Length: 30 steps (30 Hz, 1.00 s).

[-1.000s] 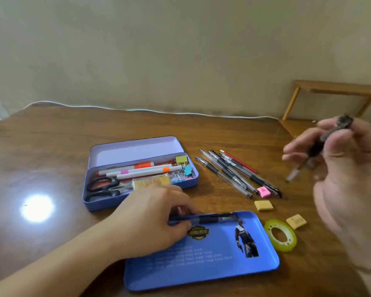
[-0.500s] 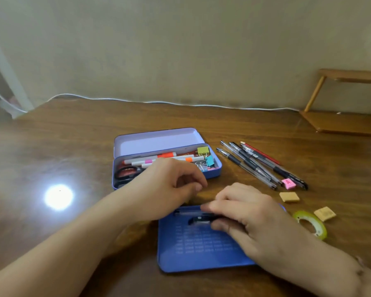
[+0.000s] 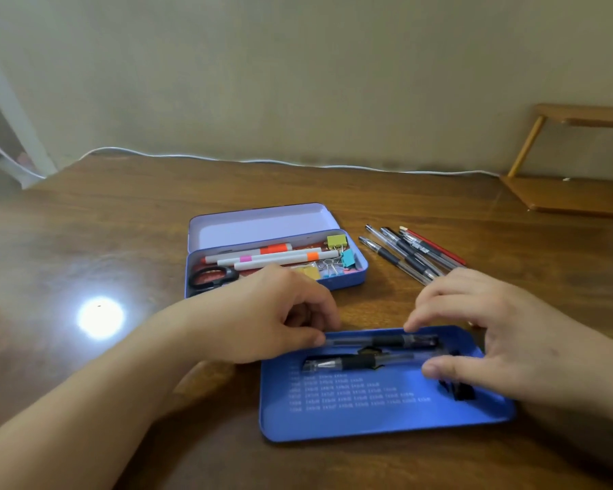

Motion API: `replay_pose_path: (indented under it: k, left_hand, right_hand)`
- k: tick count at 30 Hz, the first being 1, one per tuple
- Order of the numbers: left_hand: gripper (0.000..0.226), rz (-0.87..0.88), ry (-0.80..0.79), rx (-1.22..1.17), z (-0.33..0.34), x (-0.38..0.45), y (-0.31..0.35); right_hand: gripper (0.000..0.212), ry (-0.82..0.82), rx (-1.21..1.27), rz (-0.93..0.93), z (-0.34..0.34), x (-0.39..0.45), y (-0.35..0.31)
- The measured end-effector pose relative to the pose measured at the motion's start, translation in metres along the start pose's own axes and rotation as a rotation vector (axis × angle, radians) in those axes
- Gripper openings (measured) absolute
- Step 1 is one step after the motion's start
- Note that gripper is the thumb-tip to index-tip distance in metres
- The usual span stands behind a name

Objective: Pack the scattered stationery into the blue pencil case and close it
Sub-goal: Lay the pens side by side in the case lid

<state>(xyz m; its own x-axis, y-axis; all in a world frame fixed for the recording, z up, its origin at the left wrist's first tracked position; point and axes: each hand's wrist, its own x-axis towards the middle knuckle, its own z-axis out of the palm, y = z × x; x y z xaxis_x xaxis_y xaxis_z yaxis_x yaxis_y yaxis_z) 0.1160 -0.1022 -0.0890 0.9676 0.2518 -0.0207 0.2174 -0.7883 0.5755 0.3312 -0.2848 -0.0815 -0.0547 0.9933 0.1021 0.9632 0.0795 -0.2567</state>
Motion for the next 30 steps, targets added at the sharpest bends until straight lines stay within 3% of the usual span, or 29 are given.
replay_pose_path:
  k: [16, 30]
  left_hand:
    - [0.021, 0.005, -0.111, -0.004, -0.01, -0.008, -0.004]
    - [0.021, 0.015, -0.129, 0.009, -0.013, -0.011, -0.002]
  right_hand:
    - [0.006, 0.103, 0.157, -0.009, 0.024, 0.011, -0.01]
    - [0.025, 0.091, 0.285, 0.202, 0.032, 0.019, -0.017]
